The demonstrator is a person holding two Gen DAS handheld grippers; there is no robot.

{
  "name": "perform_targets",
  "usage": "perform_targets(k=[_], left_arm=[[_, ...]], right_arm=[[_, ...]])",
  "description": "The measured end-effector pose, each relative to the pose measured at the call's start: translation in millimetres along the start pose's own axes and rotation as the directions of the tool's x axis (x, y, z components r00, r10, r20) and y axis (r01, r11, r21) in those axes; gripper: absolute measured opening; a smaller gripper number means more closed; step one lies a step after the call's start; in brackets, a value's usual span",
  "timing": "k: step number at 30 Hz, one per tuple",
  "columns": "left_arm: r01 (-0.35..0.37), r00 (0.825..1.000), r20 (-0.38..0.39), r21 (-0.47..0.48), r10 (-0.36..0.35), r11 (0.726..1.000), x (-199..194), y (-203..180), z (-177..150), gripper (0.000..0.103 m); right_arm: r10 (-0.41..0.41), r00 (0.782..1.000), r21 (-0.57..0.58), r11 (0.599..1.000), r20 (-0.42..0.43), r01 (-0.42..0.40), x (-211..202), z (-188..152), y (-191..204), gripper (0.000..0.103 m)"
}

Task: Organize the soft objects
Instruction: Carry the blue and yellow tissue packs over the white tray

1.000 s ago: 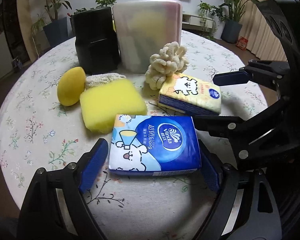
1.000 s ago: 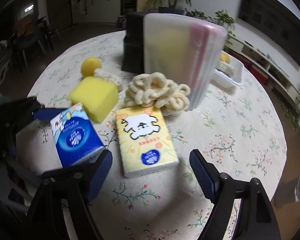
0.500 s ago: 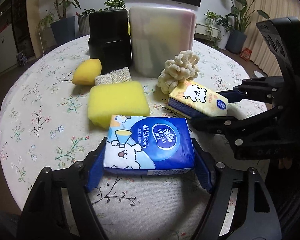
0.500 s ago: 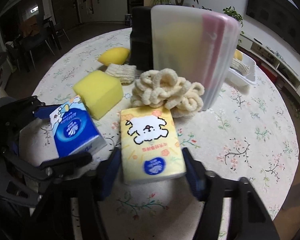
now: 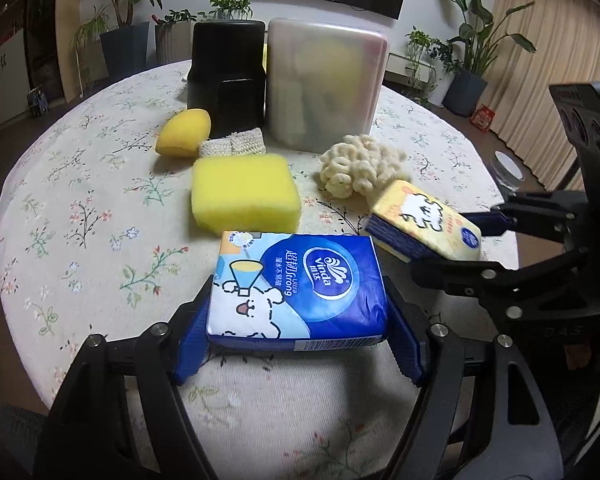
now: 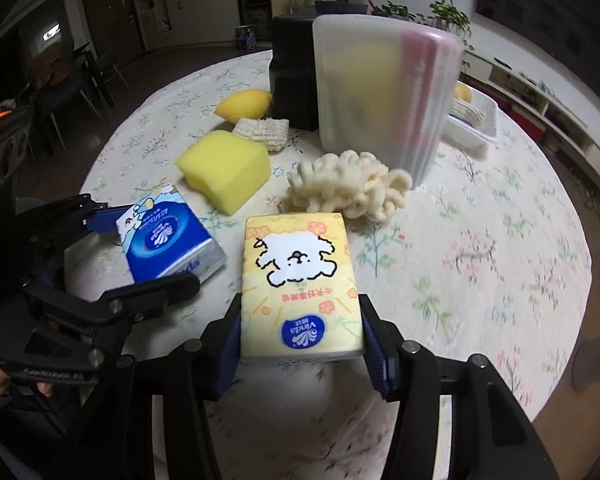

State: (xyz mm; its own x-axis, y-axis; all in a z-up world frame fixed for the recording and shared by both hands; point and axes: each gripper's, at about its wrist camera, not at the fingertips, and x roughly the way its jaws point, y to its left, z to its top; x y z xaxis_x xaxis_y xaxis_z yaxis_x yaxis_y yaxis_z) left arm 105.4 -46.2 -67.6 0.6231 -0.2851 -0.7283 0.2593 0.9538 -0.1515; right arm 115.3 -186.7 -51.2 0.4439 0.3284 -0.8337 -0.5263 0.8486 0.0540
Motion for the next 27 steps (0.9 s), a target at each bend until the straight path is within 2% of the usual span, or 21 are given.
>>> perform_targets(k=[13, 19, 24, 27], left_arm=[[0.009, 1.000, -0.015, -0.034, -0.009, 0.999, -21, 16, -7, 0.073], [-0.006, 1.000, -0.026, -0.084, 0.004, 0.996, -36, 42, -7, 0.073], [-0.034, 0.999, -0.004, -0.129, 0.034, 0.991, -55, 74, 6, 0.073], [-0.066, 0.997, 0.040, -0.141, 0.072, 0.988, -71, 96, 28, 0.073]], right_arm=[[0.018, 1.000, 0.118, 0.993, -0.008, -0.017, -33, -35, -1, 0.055], [0.000, 1.000, 0.189, 0.982, -0.006, 0.001, -52, -47, -19, 0.055], [-0.042, 0.999, 0.233, 0.972, -0.002, 0.041, -69, -51, -41, 0.055], [-0.090, 0.996, 0.256, 0.963, 0.002, 0.086, -79, -48, -61, 0.055]])
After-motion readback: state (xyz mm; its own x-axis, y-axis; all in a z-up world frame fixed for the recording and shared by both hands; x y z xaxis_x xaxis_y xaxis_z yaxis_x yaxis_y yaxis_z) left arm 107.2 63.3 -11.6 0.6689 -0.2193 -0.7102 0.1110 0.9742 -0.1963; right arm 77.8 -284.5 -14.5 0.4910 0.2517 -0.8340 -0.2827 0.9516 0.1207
